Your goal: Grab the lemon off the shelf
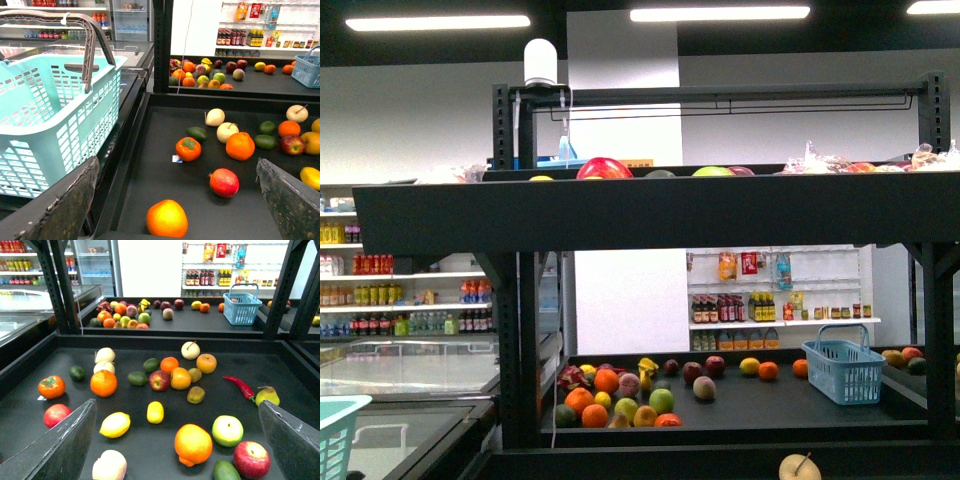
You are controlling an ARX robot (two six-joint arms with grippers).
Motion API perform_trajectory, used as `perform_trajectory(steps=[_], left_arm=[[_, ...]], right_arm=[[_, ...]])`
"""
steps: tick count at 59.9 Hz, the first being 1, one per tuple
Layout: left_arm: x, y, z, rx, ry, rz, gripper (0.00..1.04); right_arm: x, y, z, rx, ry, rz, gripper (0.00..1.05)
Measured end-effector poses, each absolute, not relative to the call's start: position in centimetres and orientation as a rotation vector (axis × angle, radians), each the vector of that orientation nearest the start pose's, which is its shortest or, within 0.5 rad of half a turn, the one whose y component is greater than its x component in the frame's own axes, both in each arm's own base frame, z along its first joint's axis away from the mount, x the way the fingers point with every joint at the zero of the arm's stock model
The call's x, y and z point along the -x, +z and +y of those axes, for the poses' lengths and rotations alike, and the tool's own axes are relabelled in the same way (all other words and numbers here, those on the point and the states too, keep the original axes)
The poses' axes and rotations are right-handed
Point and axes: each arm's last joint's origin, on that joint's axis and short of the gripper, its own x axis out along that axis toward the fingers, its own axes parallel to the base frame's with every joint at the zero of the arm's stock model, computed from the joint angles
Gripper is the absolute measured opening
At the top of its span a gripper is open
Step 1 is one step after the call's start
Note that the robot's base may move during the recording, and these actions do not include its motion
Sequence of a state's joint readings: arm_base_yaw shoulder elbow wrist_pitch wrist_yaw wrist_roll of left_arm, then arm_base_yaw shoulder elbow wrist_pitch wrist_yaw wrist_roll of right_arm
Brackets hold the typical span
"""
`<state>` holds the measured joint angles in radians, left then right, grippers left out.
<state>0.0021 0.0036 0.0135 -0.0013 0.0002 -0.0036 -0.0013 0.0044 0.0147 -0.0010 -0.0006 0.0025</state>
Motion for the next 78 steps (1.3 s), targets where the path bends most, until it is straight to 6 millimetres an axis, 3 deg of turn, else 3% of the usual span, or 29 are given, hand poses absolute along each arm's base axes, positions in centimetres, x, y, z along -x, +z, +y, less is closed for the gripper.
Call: perform_trajectory(steps=[11, 19, 29, 34, 43, 53, 72, 78], left_arm=[[-9.7, 16.7, 0.0, 0.017, 0.002, 0.000, 0.97], [-10.2, 16.0, -0.1, 0.257, -0.006, 0.200, 0.97], [-11.8, 18.8, 0.3, 0.501, -0.070, 0.173, 0.97], [-13.3, 20.5, 1.9, 0.658, -0.078, 0.156, 0.97], [-17.1, 23.1, 6.5, 0.945, -0.018, 0.110, 0.97], [-20.6, 23.6, 10.6, 1.139, 0.063, 0.123, 0.97], [-27.5, 26.1, 16.6, 1.243, 0.092, 0.113, 0.97], [-30.9, 27.0, 18.8, 1.278, 0.077, 0.112, 0.97]], right_arm=[[-9.7, 16.8, 0.0, -0.002, -0.001, -0.009, 0.97], [-9.7, 16.8, 0.0, -0.002, -0.001, -0.009, 0.97], [-9.7, 16.8, 0.0, -0.002, 0.000, -0.009, 0.97], [-9.7, 16.8, 0.0, -0.002, 0.000, -0.009, 0.97], [-9.7, 16.8, 0.0, -0.002, -0.001, -0.009, 0.97], [-9.7, 16.8, 0.0, -0.002, 0.000, -0.009, 0.97], [-9.7, 16.8, 0.0, -0.002, 0.000, -0.009, 0.97], [-9.7, 16.8, 0.0, -0.002, -0.001, -0.009, 0.97]])
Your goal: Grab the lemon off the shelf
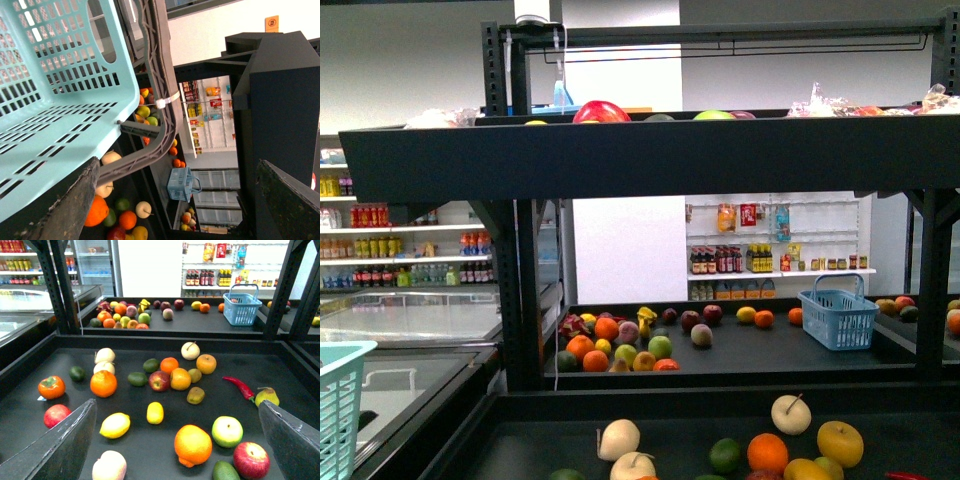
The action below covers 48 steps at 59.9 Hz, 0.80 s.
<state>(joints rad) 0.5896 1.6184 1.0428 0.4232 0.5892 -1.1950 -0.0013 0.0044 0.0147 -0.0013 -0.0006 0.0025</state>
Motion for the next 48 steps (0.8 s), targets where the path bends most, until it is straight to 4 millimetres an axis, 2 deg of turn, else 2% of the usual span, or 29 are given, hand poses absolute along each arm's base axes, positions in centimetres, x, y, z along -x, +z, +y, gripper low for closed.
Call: perform_trajectory(steps=[13, 31, 48], left_arm=[[-35.4, 26.6, 20.6, 1.307, 0.080, 0.139, 0.97], [-40.5, 26.3, 20.9, 1.329, 0.076, 0.139, 0.97], [-43.8, 26.5, 21.2, 1.319, 0.073, 0.110, 0.97]], right_arm=[[-9.7, 16.8, 0.0, -0.002, -0.001, -0.009, 0.97], [-9.7, 16.8, 0.0, -0.002, -0.001, -0.009, 0.97], [-9.7, 16.8, 0.0, -0.002, -0.001, -0.009, 0.97]])
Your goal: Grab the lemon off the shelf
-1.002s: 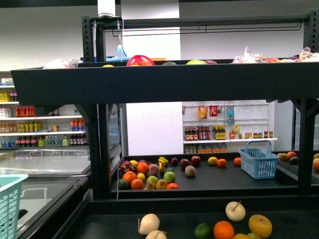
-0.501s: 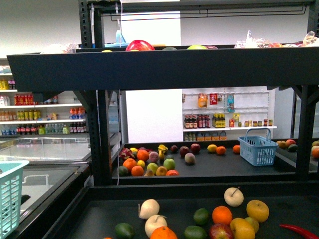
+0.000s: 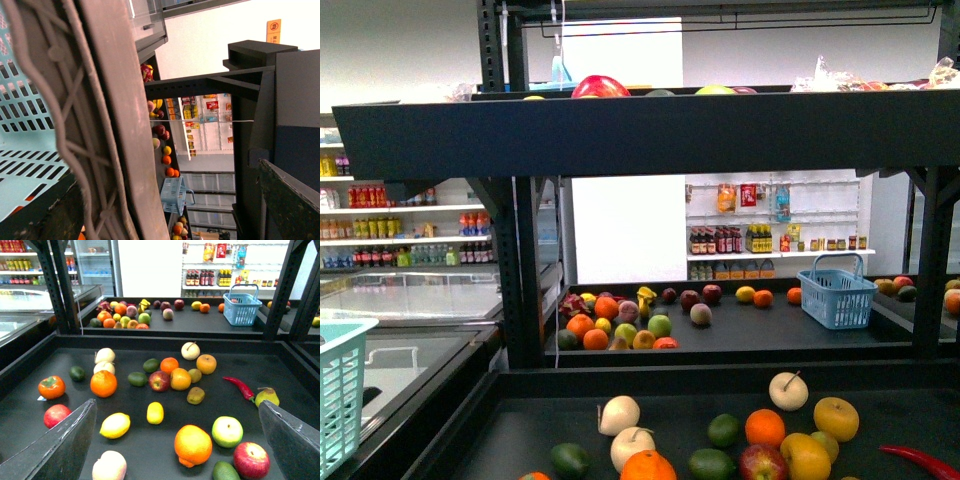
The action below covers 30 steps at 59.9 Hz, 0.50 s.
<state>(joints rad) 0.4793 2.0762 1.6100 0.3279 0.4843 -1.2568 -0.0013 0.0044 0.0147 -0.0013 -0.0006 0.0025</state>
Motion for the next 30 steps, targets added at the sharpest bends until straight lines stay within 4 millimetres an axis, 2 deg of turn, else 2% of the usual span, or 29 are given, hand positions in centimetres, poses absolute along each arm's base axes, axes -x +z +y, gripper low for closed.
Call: perform_trajectory(steps=[9, 11, 30], left_arm=[[-44.8, 26.0, 21.8, 1.315, 0.092, 0.100, 0.97], [-44.9, 25.9, 21.8, 1.311, 0.095, 0.101, 0.94], [-44.9, 25.6, 22.3, 1.310, 0.119, 0.091, 0.32]], right_arm=[[-9.7, 16.8, 0.0, -0.002, 0.000, -0.009, 0.97], [-9.7, 16.8, 0.0, -0.002, -0.001, -0.009, 0.97], [-9.7, 16.8, 0.0, -0.002, 0.000, -0.009, 0.97]])
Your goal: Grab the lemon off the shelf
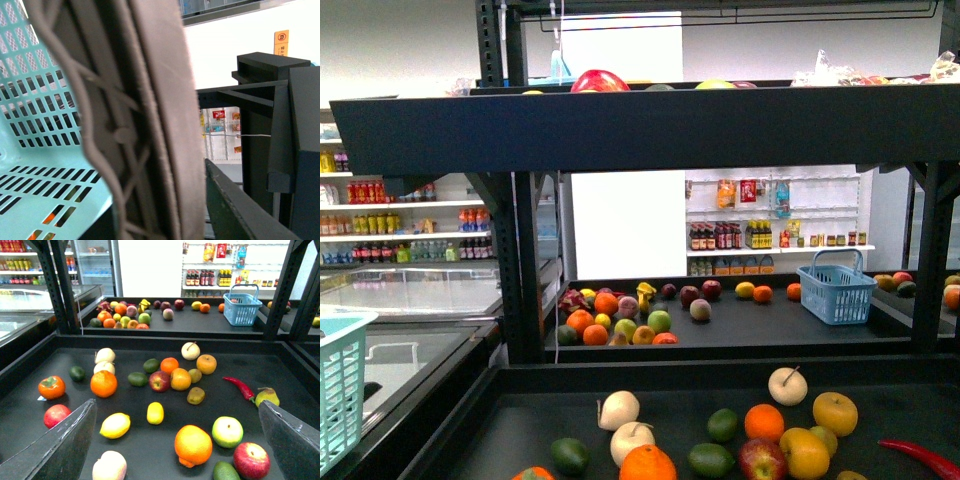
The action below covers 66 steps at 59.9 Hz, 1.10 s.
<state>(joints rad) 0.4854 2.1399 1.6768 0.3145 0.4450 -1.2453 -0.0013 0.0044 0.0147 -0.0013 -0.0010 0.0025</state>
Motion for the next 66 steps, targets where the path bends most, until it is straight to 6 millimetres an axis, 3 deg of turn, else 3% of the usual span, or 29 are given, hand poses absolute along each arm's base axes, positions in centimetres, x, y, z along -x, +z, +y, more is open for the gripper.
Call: perform_trajectory(steps=[4, 9, 25, 35, 55, 66], left_arm=[[-44.9, 25.5, 22.4, 1.321, 0.124, 0.094, 0.21], [-44.9, 25.5, 22.4, 1.341, 0.122, 0.100, 0.15], [-44.4, 26.1, 21.7, 1.299, 0.090, 0.112, 0.13], [-42.9, 27.8, 19.2, 1.210, 0.008, 0.166, 0.11], [-40.1, 32.1, 10.2, 1.047, -0.309, 0.287, 0.08], [-40.1, 32.2, 4.2, 1.013, -0.463, 0.372, 0.08]], right_arm=[[-9.7, 16.8, 0.0, -0.002, 0.000, -0.009, 0.97], [-9.7, 16.8, 0.0, -0.002, -0.001, -0.009, 0.97], [-9.7, 16.8, 0.0, -0.002, -0.001, -0.009, 0.97], [-9.7, 16.8, 0.0, -0.002, 0.000, -0.009, 0.97], [-9.7, 16.8, 0.0, -0.002, 0.000, -0.009, 0.97], [-9.7, 16.8, 0.0, -0.002, -0.001, -0.009, 0.97]])
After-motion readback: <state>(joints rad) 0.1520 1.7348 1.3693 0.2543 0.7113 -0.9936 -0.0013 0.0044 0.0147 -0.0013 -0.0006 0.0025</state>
